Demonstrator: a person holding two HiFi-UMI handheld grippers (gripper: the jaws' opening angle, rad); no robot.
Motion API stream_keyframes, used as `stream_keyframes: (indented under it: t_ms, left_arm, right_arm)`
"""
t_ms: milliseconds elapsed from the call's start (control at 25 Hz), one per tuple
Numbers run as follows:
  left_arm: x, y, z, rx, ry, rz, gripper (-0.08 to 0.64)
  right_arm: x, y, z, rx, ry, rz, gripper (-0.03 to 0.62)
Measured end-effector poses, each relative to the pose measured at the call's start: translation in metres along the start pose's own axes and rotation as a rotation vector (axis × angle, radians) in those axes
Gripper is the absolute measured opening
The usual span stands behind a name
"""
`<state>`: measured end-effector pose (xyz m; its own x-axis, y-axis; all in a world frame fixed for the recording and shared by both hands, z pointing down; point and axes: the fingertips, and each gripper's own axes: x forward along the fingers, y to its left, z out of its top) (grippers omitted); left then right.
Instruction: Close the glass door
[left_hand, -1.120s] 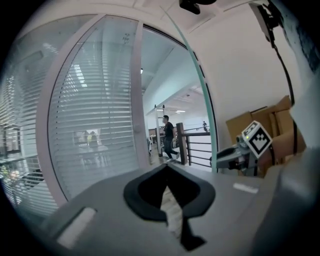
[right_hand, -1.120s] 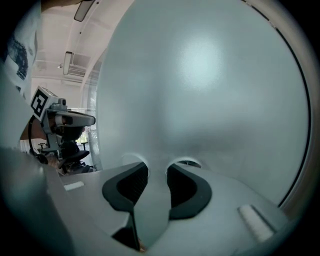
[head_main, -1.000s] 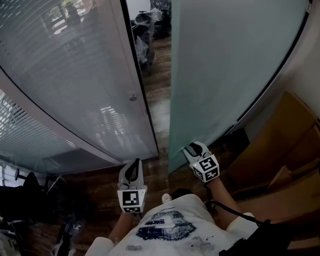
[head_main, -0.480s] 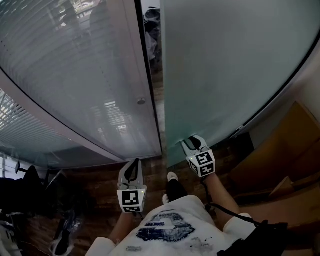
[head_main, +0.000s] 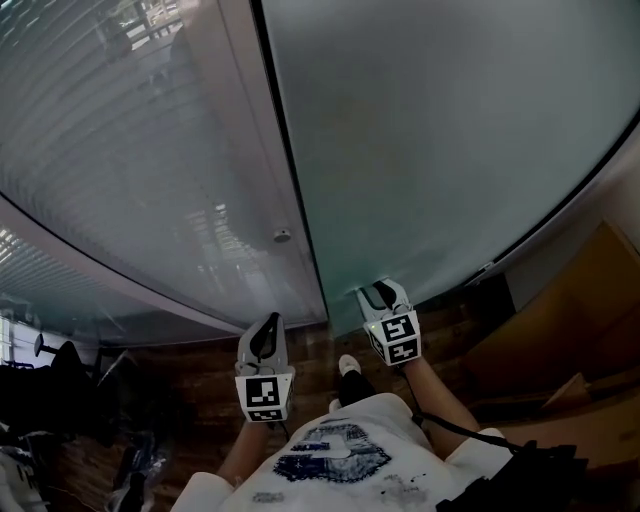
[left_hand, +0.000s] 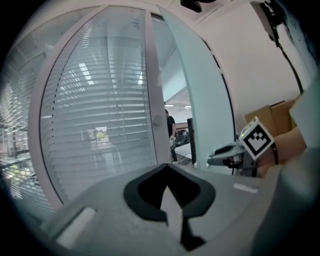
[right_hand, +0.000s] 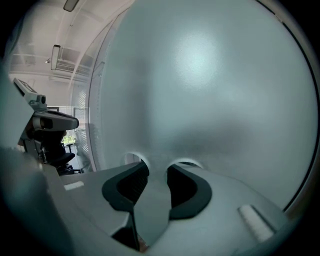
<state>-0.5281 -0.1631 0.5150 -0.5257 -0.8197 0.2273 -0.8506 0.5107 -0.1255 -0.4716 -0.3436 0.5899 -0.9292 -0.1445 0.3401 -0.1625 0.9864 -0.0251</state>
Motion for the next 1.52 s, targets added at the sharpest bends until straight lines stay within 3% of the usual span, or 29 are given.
stream_keyframes:
  t_ms: [680,1520]
  left_arm:
    - [0.048,0.025,0.000,0.005,0.039,0.031,0.003]
    - [0.061,0.037,0.003,-0.005,0.056,0.094,0.002]
  right_arm:
    - [0.049,-0.019,0.012,0.011,0.022,-0.035,0.124]
    - [0.076,-0.025,0.028,0.022,0.013,-0.045,0.124]
